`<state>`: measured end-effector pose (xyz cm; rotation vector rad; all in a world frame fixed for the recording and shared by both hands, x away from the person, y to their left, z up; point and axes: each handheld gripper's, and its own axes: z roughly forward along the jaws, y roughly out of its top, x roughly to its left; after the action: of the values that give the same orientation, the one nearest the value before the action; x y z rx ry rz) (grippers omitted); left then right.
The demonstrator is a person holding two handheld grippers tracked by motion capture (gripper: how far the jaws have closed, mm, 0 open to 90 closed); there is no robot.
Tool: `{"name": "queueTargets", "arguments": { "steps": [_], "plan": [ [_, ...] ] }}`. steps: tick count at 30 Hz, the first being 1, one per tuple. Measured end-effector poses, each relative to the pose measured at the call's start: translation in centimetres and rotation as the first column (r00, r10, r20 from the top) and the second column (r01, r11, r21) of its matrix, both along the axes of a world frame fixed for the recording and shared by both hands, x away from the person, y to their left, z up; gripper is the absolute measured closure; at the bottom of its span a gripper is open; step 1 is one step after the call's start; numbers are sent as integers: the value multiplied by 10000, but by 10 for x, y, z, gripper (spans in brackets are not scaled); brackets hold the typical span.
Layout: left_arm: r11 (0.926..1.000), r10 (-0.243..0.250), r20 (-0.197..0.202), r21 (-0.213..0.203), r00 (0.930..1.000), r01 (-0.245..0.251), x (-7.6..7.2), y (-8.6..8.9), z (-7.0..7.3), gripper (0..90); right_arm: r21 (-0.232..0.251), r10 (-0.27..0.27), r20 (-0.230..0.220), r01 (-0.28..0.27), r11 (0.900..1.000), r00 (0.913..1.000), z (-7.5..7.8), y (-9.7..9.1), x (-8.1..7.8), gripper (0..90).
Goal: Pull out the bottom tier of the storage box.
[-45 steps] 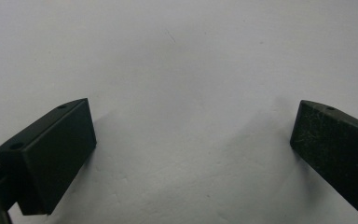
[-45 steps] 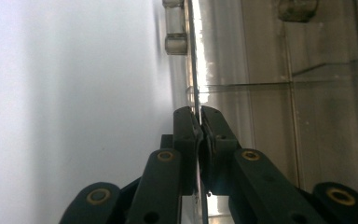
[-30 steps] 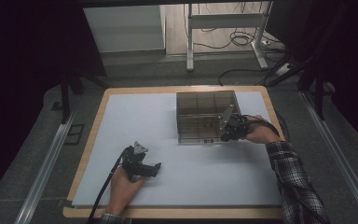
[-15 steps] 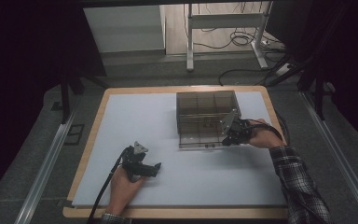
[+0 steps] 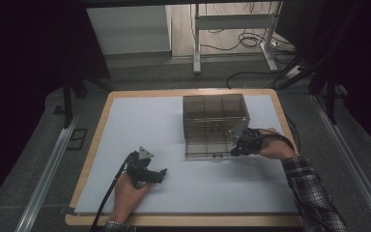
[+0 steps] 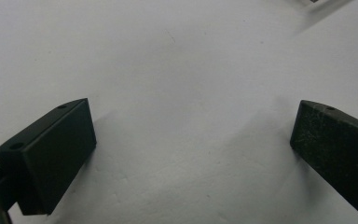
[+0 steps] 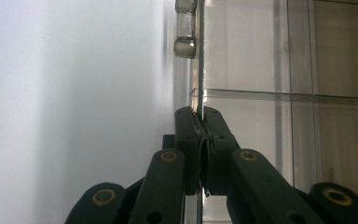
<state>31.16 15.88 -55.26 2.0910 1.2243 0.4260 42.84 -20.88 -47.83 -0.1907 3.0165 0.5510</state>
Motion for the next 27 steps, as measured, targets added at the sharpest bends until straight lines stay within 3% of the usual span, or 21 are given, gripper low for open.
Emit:
{"name": "queueTargets", "arguments": {
  "steps": [8, 14, 27],
  "plan": [
    [10000, 5, 1, 2, 10000, -5, 0, 0, 0, 0, -17, 124, 179, -123, 9999, 9998, -5, 0, -11, 873],
    [10000, 3, -8, -18, 10000, -3, 0, 0, 0, 0, 161, 17, 71, -18, 9999, 10000, -11, -2, -12, 868],
    [10000, 3, -4, -16, 10000, -3, 0, 0, 0, 0, 572, -230, 404, 207, 9981, 9989, -6, -1, -16, 751]
  ]
}}
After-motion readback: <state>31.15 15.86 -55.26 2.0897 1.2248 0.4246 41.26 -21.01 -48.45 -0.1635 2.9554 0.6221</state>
